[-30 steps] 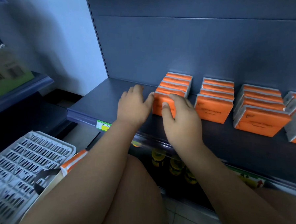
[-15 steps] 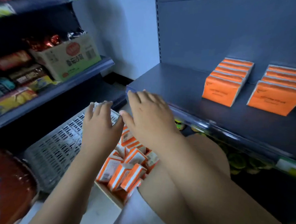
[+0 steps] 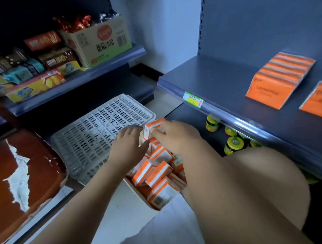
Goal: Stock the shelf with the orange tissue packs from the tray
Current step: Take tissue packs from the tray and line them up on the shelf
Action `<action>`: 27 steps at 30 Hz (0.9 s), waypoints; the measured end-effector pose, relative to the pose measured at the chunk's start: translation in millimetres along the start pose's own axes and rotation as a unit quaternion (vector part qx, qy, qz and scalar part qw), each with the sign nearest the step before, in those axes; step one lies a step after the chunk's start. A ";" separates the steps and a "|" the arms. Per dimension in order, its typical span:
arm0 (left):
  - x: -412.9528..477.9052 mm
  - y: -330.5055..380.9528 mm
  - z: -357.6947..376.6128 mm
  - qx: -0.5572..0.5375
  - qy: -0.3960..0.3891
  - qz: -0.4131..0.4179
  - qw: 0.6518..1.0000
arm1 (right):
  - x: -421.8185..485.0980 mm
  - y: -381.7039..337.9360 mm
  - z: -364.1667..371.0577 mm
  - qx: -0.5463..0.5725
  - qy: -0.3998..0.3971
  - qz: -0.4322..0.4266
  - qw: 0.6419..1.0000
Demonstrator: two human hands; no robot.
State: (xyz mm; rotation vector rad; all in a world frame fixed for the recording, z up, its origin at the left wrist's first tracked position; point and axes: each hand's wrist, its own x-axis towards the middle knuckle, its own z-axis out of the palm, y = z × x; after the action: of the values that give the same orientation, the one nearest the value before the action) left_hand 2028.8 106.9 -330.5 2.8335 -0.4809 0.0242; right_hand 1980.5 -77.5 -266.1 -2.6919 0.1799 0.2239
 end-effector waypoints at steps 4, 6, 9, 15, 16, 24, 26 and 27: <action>-2.5 -10.4 30.3 -0.003 -0.075 -0.041 0.996 | 12.2 15.1 30.1 0.056 -0.082 0.080 0.992; -6.0 -15.9 46.9 0.011 -0.122 -0.074 0.990 | 21.0 24.7 53.1 0.061 -0.103 0.127 0.985; -9.9 -21.8 71.0 -0.014 -0.178 -0.097 0.979 | 29.5 35.7 73.3 0.068 -0.144 0.166 0.973; -8.5 -22.3 94.6 -0.028 -0.211 -0.096 0.972 | 34.0 32.5 117.8 0.059 -0.206 0.122 0.969; -7.0 -23.2 98.0 -0.025 -0.211 -0.098 0.972 | 34.1 33.8 129.1 0.044 -0.198 0.115 0.972; 4.2 -23.9 111.8 -0.037 -0.230 -0.096 0.968 | 32.7 66.1 148.6 0.115 -0.175 0.111 0.971; 4.6 -23.9 112.8 -0.042 -0.223 -0.095 0.969 | 35.0 72.0 144.9 0.115 -0.152 0.095 0.977; 4.8 -23.2 113.4 -0.045 -0.220 -0.094 0.970 | 35.2 75.1 142.8 0.110 -0.138 0.085 0.981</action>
State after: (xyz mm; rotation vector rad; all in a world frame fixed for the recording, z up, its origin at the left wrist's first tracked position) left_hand 2037.8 96.6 -445.5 2.7742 -0.2847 -0.6568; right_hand 1984.5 -86.9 -430.9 -2.3970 0.3296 0.5903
